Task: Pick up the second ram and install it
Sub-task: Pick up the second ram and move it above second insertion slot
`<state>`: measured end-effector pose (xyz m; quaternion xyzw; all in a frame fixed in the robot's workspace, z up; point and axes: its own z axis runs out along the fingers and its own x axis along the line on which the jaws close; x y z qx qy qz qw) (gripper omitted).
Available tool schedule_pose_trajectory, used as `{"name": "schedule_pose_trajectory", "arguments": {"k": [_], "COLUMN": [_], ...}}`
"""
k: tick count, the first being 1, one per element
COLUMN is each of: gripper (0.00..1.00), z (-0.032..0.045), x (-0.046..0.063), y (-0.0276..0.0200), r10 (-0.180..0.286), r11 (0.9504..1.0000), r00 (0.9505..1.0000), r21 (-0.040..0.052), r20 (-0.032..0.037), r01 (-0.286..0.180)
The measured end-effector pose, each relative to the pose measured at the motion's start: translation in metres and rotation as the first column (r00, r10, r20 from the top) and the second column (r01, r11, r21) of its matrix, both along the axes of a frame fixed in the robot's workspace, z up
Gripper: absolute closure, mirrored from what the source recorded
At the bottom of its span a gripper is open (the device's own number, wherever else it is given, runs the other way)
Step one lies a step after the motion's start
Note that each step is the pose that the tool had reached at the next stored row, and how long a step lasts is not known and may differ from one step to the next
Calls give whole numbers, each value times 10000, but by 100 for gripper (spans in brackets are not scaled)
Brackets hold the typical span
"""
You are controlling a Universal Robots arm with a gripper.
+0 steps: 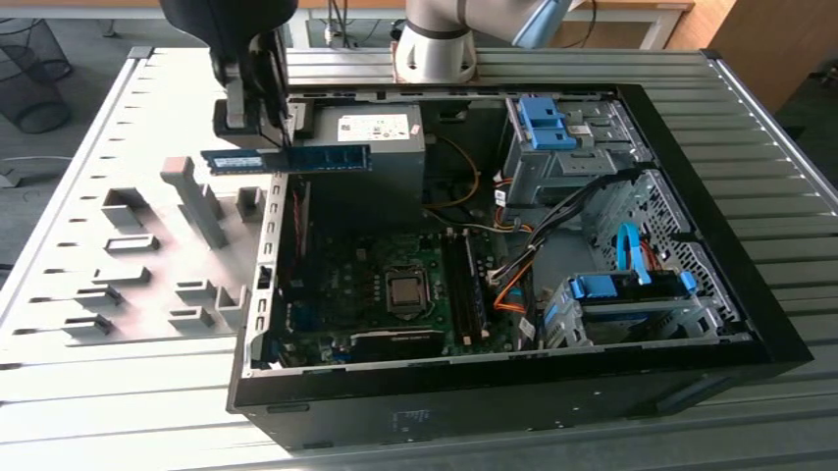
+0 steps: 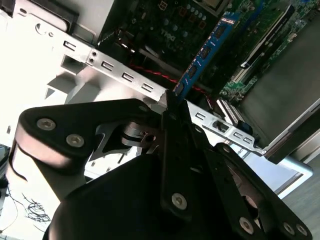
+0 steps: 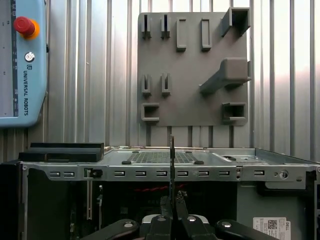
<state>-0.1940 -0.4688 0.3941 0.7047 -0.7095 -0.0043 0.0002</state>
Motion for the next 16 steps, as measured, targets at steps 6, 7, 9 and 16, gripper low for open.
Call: {"name": "schedule_pose_trajectory", "arguments": {"k": [6,7,9,16], "gripper": [86,86,86,86], "z": [0,0,0,0], "x": [101,120,153,271], "y": [0,0,0,0], "r10": [0,0,0,0], "r11": [10000,10000,10000,10000], "r00": [10000,10000,10000,10000], "r21": [0,0,-1,0], "r20": [0,0,-1,0], "r01": [0,0,0,0]}}
